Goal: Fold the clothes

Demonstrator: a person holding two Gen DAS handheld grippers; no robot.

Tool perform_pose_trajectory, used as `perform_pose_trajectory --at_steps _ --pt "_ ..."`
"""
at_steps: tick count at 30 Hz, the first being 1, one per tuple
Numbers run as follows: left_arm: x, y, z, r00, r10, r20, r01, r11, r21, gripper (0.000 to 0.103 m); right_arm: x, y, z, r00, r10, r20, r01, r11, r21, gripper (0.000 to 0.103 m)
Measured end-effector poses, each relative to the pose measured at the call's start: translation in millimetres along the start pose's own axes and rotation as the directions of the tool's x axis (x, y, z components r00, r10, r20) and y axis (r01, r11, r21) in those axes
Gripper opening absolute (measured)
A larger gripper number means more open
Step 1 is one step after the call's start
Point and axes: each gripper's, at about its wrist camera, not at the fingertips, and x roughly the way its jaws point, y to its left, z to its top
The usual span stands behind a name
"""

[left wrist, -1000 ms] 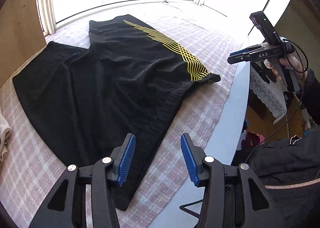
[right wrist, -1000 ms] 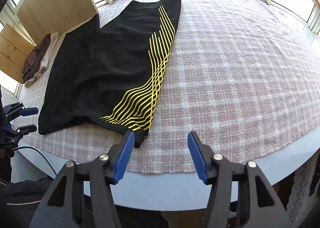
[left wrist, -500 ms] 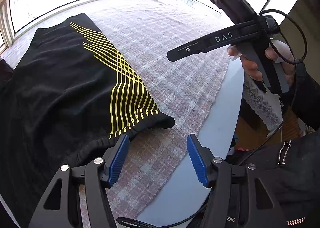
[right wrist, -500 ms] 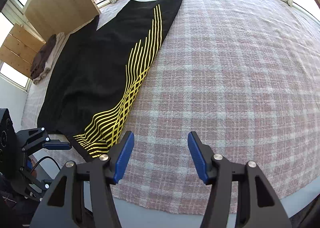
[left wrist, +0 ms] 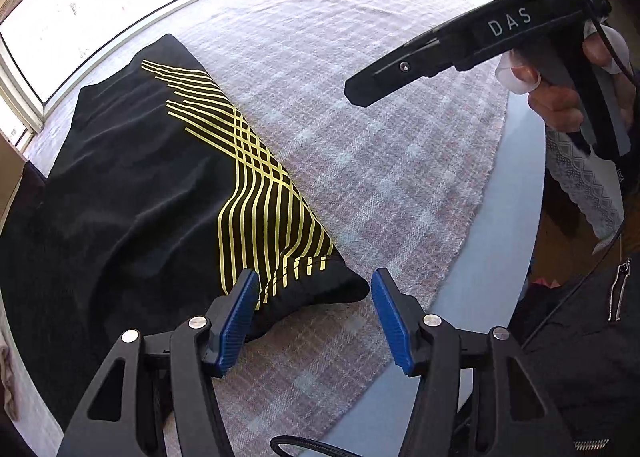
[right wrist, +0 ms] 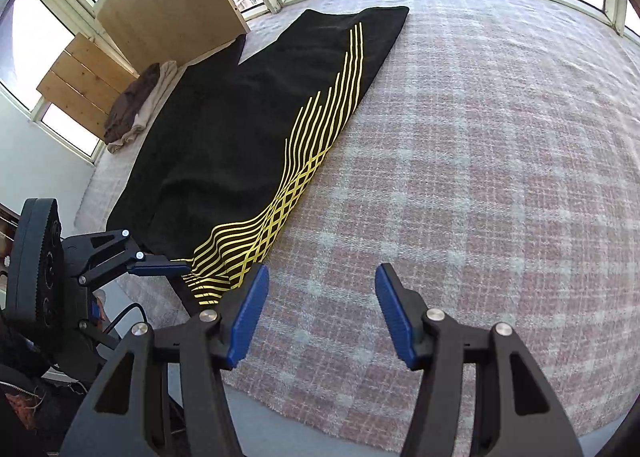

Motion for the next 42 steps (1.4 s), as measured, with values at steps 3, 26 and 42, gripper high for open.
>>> perform_pose_trajectory --at_steps 3,26,42 --pt "5.7 -10.2 2.8 0.999 0.042 -0.007 -0.041 0.993 0.108 0.055 -4.1 -1.4 -2.6 1.0 -0.003 -0.001 0.003 1.0 0.011 0.055" --pt "-53.2 75.1 -10.1 0.915 -0.296 0.272 0.372 0.88 -0.294 0.013 15.6 -52.8 142.0 0.975 -0.216 0.058 0.216 0.976 -0.001 0.049" --pt "-39.7 106.1 -17.6 0.88 -0.328 0.342 0.45 0.807 -0.383 0.013 148.9 -129.0 329.3 0.991 -0.118 -0.061 0.128 0.972 0.195 0.015"
